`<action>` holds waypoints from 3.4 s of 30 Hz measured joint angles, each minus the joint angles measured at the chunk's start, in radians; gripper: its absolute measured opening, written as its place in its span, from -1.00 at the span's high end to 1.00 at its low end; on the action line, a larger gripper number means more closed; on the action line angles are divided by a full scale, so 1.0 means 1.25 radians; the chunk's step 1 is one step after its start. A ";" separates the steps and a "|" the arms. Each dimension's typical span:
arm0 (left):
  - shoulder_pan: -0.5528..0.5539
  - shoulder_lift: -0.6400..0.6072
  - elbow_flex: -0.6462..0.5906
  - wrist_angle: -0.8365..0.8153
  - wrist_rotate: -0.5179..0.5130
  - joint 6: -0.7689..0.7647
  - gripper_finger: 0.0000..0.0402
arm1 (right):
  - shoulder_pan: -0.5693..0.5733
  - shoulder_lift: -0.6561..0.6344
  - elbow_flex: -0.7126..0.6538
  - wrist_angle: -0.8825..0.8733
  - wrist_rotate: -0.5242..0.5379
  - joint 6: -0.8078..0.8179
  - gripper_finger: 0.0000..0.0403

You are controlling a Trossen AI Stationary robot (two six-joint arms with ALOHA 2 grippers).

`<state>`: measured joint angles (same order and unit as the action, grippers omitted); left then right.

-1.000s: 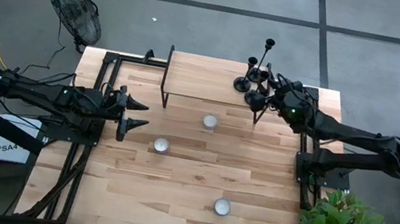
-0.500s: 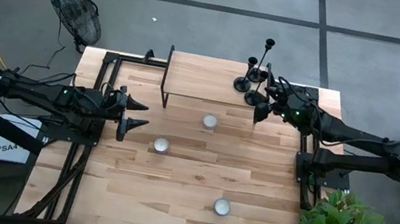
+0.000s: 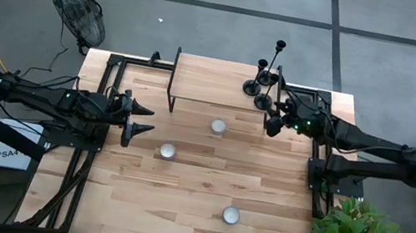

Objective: Pick & Place candle stick holders
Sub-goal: Put the pink scented candle on the shelf

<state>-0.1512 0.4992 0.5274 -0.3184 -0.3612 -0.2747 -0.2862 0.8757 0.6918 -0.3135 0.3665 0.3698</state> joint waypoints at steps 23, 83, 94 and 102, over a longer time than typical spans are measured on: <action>0.000 0.045 0.001 -0.068 0.013 -0.070 -0.22 | 0.223 0.001 0.000 -0.037 -0.033 -0.048 0.10; 0.000 0.616 0.000 0.127 0.244 0.286 0.15 | 0.289 0.001 0.000 -0.040 -0.023 -0.052 0.10; 0.000 0.650 0.000 0.126 0.239 0.287 0.16 | 0.289 0.001 0.000 -0.040 -0.023 -0.052 0.10; 0.000 0.664 0.002 0.151 0.234 0.288 0.16 | 0.289 0.001 -0.001 -0.042 -0.023 -0.051 0.10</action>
<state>-0.1513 1.3289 0.5297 -0.1291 -0.0690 0.0855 0.0750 0.8768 0.6910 -0.3664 0.3378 0.3065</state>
